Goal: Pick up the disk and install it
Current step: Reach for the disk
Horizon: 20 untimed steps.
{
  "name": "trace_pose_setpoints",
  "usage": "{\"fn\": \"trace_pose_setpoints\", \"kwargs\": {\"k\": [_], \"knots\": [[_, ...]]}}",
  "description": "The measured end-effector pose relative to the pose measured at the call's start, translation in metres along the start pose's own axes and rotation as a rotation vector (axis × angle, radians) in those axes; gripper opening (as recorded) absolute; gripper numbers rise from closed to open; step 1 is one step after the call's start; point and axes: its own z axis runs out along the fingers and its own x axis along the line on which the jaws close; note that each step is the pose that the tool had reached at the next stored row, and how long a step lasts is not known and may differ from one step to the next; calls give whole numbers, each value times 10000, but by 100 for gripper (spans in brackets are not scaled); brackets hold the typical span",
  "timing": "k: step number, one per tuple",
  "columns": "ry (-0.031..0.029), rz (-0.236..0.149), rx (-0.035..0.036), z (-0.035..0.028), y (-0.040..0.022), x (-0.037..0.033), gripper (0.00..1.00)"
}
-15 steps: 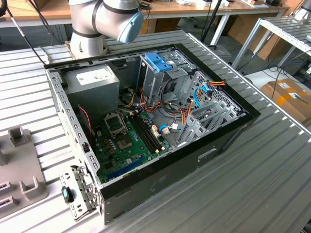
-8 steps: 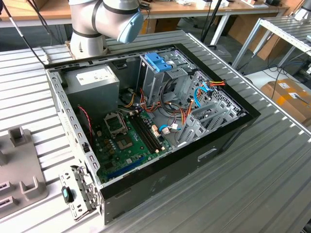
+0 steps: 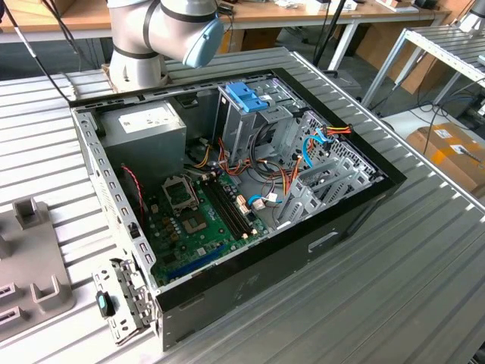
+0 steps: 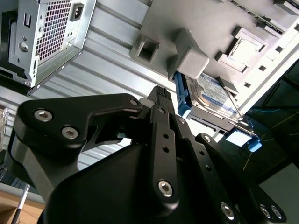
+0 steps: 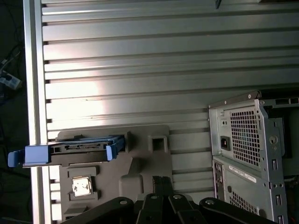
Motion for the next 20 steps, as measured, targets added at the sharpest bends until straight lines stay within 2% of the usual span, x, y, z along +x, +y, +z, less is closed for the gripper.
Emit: {"fn": "trace_pose_setpoints", "kwargs": {"k": [14,20], "knots": [[-1,0,-1,-2,-6,86,11],[-1,0,0,-2,-7,95,11]]}}
